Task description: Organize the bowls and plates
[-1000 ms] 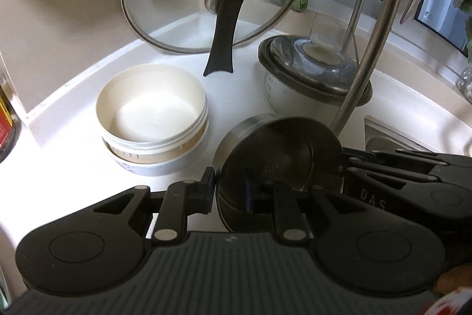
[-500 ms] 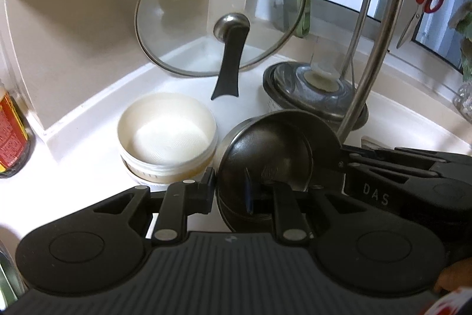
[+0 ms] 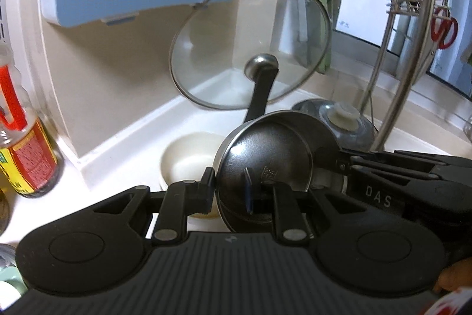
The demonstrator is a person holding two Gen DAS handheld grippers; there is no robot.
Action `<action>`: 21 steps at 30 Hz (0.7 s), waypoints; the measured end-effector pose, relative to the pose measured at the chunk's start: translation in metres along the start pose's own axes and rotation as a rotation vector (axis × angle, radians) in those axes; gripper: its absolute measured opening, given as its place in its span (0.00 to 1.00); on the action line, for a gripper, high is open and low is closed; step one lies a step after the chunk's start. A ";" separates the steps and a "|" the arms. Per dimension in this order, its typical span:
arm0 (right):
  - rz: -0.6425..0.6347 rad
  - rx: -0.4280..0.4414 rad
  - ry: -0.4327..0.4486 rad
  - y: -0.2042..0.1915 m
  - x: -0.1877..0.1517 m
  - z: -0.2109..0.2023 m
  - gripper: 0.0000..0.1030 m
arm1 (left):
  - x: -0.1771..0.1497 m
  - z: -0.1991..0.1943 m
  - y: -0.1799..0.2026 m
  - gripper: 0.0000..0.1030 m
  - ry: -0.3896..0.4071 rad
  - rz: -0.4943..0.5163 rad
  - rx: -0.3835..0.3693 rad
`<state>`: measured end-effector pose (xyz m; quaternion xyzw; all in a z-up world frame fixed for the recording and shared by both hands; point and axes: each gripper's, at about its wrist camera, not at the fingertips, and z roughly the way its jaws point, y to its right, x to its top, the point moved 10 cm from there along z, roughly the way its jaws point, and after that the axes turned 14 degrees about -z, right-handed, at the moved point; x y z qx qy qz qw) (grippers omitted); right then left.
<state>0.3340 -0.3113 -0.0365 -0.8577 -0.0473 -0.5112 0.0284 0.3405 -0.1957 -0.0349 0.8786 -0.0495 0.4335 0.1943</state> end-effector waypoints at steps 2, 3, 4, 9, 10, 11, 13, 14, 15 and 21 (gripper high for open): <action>0.000 0.010 0.005 -0.003 0.004 0.003 0.07 | 0.005 -0.001 -0.004 0.17 0.013 -0.006 0.004; 0.002 0.015 0.008 -0.004 0.006 0.004 0.07 | 0.007 -0.004 -0.006 0.17 0.019 -0.008 0.006; 0.003 0.021 0.011 -0.006 0.008 0.005 0.07 | 0.010 -0.004 -0.008 0.17 0.024 -0.010 0.008; -0.001 0.032 0.018 -0.010 0.015 0.012 0.07 | 0.017 -0.006 -0.015 0.08 0.050 -0.006 0.026; 0.001 0.031 0.018 -0.010 0.016 0.013 0.06 | 0.018 -0.006 -0.016 0.07 0.051 -0.008 0.027; 0.003 0.031 0.019 -0.010 0.017 0.014 0.06 | 0.019 -0.006 -0.018 0.04 0.053 -0.009 0.028; 0.005 0.034 0.020 -0.010 0.018 0.016 0.06 | 0.021 -0.004 -0.020 0.04 0.056 -0.016 0.028; 0.009 0.038 0.019 -0.010 0.019 0.018 0.06 | 0.022 -0.004 -0.022 0.04 0.058 -0.017 0.032; 0.011 0.041 0.018 -0.010 0.020 0.019 0.06 | 0.022 -0.004 -0.022 0.03 0.061 -0.016 0.036; 0.001 0.048 0.025 -0.015 0.028 0.027 0.06 | 0.030 0.000 -0.028 0.03 0.067 -0.020 0.052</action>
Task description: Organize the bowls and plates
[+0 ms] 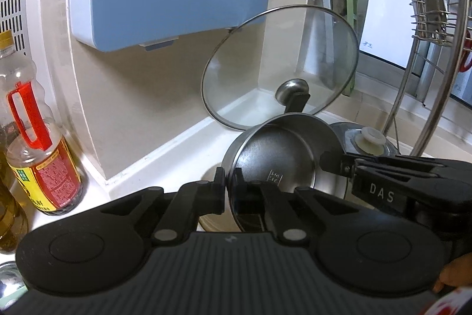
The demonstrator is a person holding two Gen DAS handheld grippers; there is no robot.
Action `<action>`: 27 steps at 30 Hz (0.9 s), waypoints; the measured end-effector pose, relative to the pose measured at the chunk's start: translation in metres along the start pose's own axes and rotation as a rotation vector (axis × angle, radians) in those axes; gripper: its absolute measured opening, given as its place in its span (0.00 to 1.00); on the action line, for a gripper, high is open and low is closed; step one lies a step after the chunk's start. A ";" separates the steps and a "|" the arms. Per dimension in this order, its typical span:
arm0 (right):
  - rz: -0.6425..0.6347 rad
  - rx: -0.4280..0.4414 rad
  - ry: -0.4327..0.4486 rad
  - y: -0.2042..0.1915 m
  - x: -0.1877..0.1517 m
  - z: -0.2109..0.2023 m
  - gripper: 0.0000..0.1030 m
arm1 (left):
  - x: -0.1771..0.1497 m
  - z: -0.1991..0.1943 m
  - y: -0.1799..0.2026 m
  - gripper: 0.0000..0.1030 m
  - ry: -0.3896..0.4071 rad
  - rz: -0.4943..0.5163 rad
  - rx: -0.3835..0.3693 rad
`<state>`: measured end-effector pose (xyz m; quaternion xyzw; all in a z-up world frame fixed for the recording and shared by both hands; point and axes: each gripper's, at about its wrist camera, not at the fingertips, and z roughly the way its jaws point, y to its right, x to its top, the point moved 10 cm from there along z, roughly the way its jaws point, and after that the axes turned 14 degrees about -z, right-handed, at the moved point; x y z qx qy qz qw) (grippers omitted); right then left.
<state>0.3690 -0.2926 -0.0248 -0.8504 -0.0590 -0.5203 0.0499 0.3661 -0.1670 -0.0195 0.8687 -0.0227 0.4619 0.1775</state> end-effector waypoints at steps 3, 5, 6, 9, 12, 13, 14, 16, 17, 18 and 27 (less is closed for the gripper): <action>-0.003 0.007 0.001 -0.001 0.007 0.006 0.06 | 0.006 0.004 -0.001 0.03 0.000 0.007 0.010; -0.011 0.009 0.001 -0.001 0.011 0.011 0.06 | 0.011 0.008 -0.003 0.03 -0.002 0.011 0.015; -0.016 0.010 -0.001 -0.002 0.014 0.013 0.06 | 0.012 0.009 -0.003 0.03 -0.004 0.013 0.018; -0.027 0.015 -0.012 -0.002 0.017 0.021 0.06 | 0.013 0.016 -0.006 0.03 -0.019 0.006 0.025; -0.022 0.020 -0.030 -0.002 0.016 0.030 0.06 | 0.012 0.023 -0.010 0.03 -0.039 -0.001 0.027; -0.023 0.020 -0.036 -0.001 0.015 0.032 0.06 | 0.012 0.025 -0.011 0.03 -0.045 -0.002 0.030; -0.023 0.021 -0.040 -0.001 0.014 0.034 0.06 | 0.011 0.027 -0.012 0.03 -0.052 -0.003 0.032; -0.019 0.021 -0.053 -0.001 0.011 0.038 0.06 | 0.010 0.031 -0.014 0.03 -0.062 -0.007 0.037; -0.019 0.022 -0.059 -0.001 0.009 0.040 0.06 | 0.009 0.033 -0.016 0.03 -0.067 -0.008 0.039; -0.017 0.023 -0.065 -0.002 0.007 0.042 0.06 | 0.009 0.035 -0.017 0.03 -0.072 -0.009 0.041; -0.008 0.032 -0.119 -0.003 -0.005 0.057 0.06 | 0.005 0.050 -0.025 0.03 -0.115 -0.017 0.054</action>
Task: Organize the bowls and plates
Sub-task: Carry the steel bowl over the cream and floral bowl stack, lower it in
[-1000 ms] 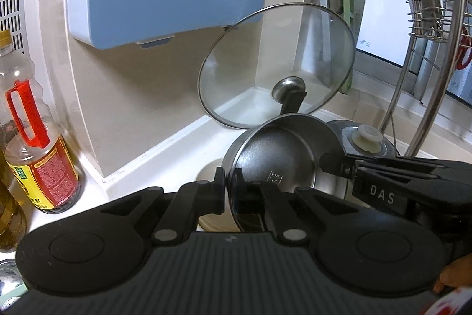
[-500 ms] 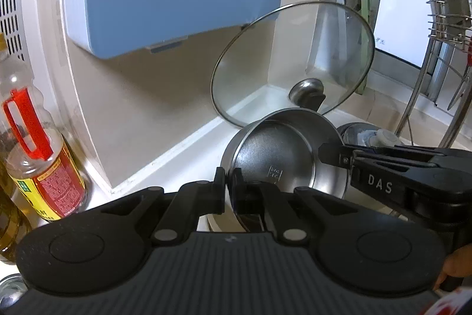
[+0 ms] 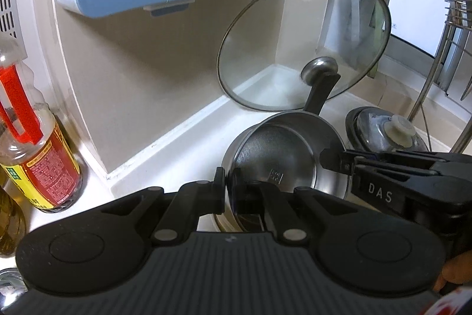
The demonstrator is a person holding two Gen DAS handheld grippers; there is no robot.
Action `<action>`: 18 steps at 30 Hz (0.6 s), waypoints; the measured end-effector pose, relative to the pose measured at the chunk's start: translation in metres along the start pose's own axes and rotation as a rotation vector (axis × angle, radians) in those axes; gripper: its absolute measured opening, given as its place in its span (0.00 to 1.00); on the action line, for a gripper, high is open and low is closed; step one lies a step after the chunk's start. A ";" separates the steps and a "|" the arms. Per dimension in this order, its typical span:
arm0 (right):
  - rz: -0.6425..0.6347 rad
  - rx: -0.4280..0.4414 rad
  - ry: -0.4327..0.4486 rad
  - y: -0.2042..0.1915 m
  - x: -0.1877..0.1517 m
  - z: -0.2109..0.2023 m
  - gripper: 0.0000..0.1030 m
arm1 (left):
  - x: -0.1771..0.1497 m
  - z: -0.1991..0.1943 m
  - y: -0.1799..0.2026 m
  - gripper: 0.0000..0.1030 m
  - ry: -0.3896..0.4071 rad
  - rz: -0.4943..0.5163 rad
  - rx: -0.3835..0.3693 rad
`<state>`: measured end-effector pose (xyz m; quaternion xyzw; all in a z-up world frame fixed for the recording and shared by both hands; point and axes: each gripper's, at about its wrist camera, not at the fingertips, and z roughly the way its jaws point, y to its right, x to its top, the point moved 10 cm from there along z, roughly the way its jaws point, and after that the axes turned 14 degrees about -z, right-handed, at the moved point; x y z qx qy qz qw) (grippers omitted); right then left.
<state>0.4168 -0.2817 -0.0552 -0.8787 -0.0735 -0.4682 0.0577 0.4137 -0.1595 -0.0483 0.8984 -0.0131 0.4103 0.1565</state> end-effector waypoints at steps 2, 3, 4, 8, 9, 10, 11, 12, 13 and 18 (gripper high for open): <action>0.001 0.000 -0.009 0.001 -0.002 0.003 0.06 | -0.001 0.004 0.000 0.03 -0.010 -0.002 0.001; 0.002 0.000 -0.014 0.001 -0.003 0.005 0.06 | -0.001 0.006 -0.001 0.03 -0.016 -0.003 0.001; 0.004 0.001 -0.020 0.001 -0.003 0.006 0.06 | -0.002 0.008 -0.001 0.03 -0.021 -0.005 0.001; 0.014 0.004 -0.039 0.003 -0.007 0.013 0.06 | -0.005 0.016 -0.003 0.03 -0.043 -0.010 0.001; 0.016 0.003 -0.043 0.003 -0.008 0.014 0.06 | -0.005 0.017 -0.003 0.03 -0.047 -0.011 0.002; 0.018 0.003 -0.047 0.003 -0.008 0.015 0.06 | -0.005 0.019 -0.004 0.03 -0.051 -0.011 0.002; 0.018 0.002 -0.052 0.003 -0.009 0.015 0.06 | -0.006 0.020 -0.004 0.03 -0.055 -0.013 0.002; 0.018 0.002 -0.057 0.003 -0.010 0.017 0.06 | -0.006 0.022 -0.005 0.03 -0.059 -0.014 0.003; 0.020 0.003 -0.061 0.003 -0.011 0.018 0.06 | -0.006 0.023 -0.006 0.03 -0.062 -0.015 0.004; 0.015 -0.005 -0.064 0.003 -0.011 0.023 0.06 | -0.005 0.027 -0.006 0.04 -0.067 -0.019 -0.004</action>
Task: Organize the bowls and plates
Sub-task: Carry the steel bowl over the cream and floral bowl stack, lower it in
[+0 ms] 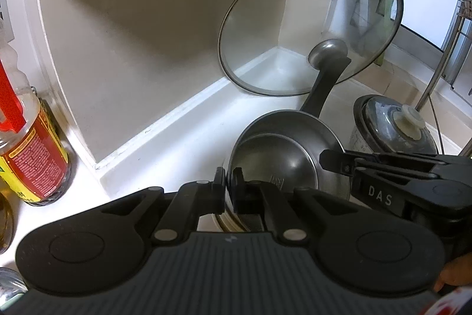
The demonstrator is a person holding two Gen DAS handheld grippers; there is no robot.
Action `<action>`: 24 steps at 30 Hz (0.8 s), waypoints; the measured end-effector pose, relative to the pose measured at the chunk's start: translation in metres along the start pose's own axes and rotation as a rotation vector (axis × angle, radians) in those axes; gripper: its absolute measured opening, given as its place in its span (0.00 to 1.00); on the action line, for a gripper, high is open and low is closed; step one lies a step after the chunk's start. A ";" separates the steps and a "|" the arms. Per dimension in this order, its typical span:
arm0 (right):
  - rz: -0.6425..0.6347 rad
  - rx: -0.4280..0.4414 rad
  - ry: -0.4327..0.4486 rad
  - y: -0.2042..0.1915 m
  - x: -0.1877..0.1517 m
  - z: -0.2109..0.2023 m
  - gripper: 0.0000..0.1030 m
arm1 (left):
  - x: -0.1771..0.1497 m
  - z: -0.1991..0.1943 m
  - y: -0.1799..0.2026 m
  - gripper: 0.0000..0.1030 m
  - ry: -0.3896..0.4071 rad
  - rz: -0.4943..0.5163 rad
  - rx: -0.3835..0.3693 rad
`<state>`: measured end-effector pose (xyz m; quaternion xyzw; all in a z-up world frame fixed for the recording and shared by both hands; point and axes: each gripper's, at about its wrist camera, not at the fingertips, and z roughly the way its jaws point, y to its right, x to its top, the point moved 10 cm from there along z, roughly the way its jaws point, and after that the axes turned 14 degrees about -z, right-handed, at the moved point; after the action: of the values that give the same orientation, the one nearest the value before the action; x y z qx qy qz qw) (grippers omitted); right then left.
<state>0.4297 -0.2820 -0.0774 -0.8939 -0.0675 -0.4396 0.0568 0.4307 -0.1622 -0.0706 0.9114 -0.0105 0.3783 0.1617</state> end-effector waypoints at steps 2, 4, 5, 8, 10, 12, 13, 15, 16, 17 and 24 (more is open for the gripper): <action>0.009 0.003 0.000 0.001 0.000 0.001 0.06 | 0.000 0.001 0.000 0.04 -0.002 -0.001 -0.002; 0.024 0.008 0.004 0.002 0.000 0.002 0.06 | 0.000 0.001 0.000 0.04 0.000 0.000 -0.002; 0.026 0.010 0.005 0.002 0.000 0.002 0.06 | 0.000 0.002 -0.001 0.04 -0.001 0.000 -0.001; 0.019 0.005 0.012 0.002 -0.001 0.001 0.06 | -0.001 0.002 -0.003 0.05 0.000 -0.003 -0.001; 0.010 0.003 0.015 0.001 -0.001 0.000 0.06 | -0.001 0.000 -0.003 0.06 0.008 -0.001 0.001; 0.006 0.002 0.019 0.001 -0.002 -0.001 0.06 | -0.001 -0.002 -0.004 0.07 0.016 -0.001 0.001; 0.003 0.001 0.021 0.001 -0.003 -0.002 0.06 | 0.000 -0.003 -0.004 0.07 0.020 -0.001 0.001; -0.001 0.001 0.028 0.000 -0.004 -0.006 0.06 | -0.001 -0.007 -0.004 0.07 0.026 -0.004 -0.002; 0.000 0.001 0.032 -0.001 -0.003 -0.008 0.07 | -0.002 -0.008 -0.005 0.07 0.027 -0.006 -0.004; 0.002 0.002 0.036 -0.001 -0.004 -0.010 0.07 | -0.003 -0.010 -0.005 0.08 0.027 -0.009 -0.007; 0.034 0.019 0.040 -0.004 -0.016 -0.024 0.10 | -0.014 -0.016 -0.005 0.09 0.014 -0.031 -0.021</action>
<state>0.4007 -0.2828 -0.0756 -0.8853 -0.0550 -0.4558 0.0741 0.4107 -0.1536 -0.0712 0.9069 0.0008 0.3821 0.1774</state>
